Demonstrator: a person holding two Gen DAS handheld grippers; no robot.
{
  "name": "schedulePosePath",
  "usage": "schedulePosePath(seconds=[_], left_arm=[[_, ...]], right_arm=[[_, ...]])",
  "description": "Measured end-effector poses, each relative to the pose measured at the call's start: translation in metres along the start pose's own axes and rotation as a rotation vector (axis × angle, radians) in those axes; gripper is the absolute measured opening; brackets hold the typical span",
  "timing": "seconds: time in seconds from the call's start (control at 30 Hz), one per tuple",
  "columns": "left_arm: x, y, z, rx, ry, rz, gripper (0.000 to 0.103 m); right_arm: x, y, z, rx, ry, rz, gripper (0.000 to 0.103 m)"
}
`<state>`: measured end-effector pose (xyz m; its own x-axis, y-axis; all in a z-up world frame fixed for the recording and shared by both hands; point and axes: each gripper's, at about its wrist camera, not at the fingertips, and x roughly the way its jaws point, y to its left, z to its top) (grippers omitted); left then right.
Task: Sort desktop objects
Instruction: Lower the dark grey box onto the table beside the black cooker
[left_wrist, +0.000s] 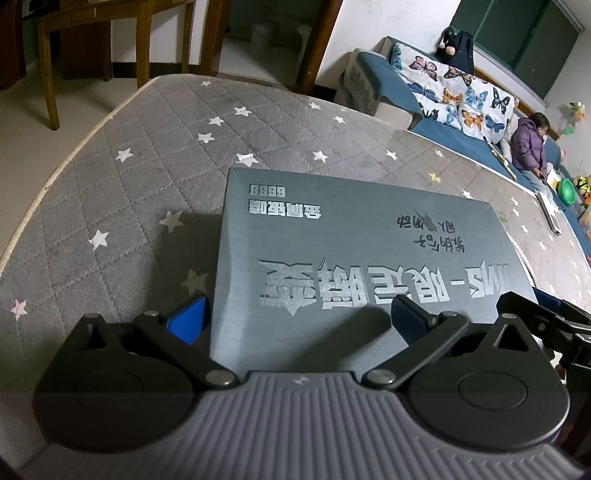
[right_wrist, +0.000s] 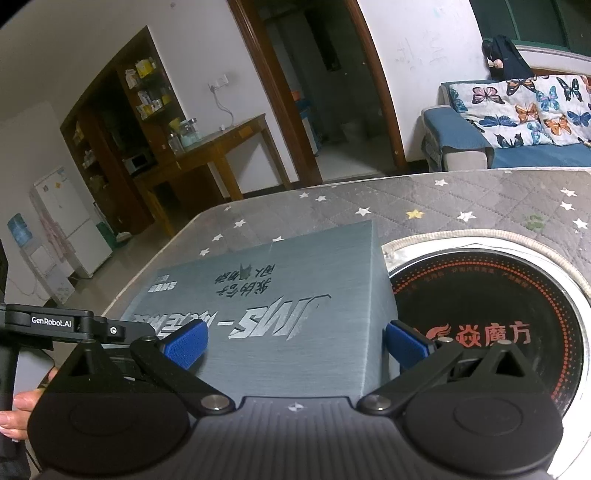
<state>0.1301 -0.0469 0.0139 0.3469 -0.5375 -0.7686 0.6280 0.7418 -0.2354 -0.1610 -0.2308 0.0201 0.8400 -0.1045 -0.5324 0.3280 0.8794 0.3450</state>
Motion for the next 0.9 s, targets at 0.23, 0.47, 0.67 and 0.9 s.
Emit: schedulePosePath(seconds=[0.23,0.47,0.67,0.9], left_arm=[[0.001,0.002,-0.003,-0.004,0.009,0.001,0.103],[-0.004,-0.001,-0.008,0.015,-0.004,0.02,0.103],[-0.012,-0.005,-0.016,0.028,-0.017,0.035,0.103],[-0.024,-0.012,-0.028,0.059,-0.045,0.065,0.103]], right_arm=[[0.0,0.001,-0.002,-0.001,-0.002,-0.002,0.103],[-0.004,0.003,-0.003,-0.006,-0.007,-0.005,0.103],[-0.008,0.005,-0.004,-0.017,-0.013,-0.009,0.103],[-0.016,0.011,-0.007,-0.039,-0.023,-0.013,0.103]])
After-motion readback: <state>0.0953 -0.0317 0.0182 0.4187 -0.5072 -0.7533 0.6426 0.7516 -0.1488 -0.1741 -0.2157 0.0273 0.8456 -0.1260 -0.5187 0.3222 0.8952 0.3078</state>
